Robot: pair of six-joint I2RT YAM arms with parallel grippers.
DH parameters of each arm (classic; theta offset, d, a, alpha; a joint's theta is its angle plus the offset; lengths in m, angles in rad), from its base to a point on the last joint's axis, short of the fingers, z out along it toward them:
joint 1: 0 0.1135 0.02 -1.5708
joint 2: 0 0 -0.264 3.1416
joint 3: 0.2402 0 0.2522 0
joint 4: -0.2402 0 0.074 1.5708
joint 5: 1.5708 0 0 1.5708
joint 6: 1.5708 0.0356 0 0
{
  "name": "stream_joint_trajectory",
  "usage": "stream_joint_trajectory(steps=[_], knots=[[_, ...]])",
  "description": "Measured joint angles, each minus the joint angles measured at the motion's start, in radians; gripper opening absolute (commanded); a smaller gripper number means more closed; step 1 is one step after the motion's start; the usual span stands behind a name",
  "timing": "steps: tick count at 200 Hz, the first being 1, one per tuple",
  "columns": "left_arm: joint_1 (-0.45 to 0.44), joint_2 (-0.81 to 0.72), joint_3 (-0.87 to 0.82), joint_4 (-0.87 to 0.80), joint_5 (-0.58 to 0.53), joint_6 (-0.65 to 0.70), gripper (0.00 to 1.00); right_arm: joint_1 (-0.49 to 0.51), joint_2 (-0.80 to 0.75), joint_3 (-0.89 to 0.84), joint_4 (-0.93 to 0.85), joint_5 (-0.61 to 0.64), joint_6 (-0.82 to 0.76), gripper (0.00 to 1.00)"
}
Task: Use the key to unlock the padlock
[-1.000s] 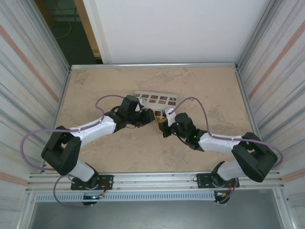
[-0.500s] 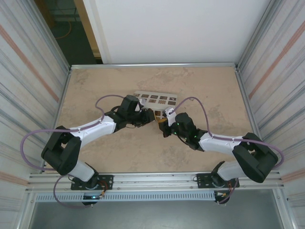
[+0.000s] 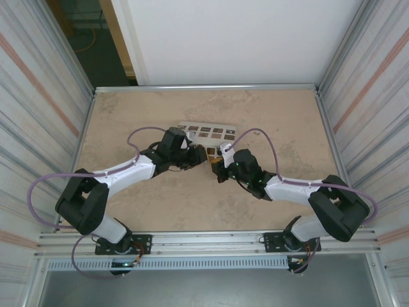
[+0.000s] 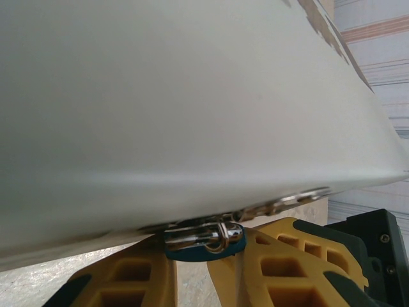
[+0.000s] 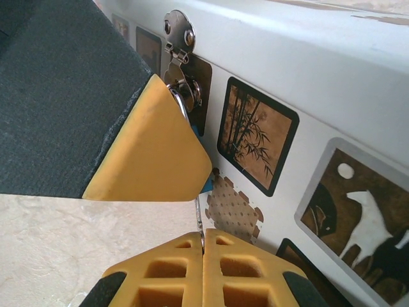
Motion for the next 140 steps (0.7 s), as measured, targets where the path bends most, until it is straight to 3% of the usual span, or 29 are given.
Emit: stream_joint_trajectory(steps=[140], knots=[[0.000, -0.007, -0.016, 0.032, 0.002, -0.024, 0.15, -0.073, 0.006, 0.000, 0.028, -0.149, 0.031, 0.00]])
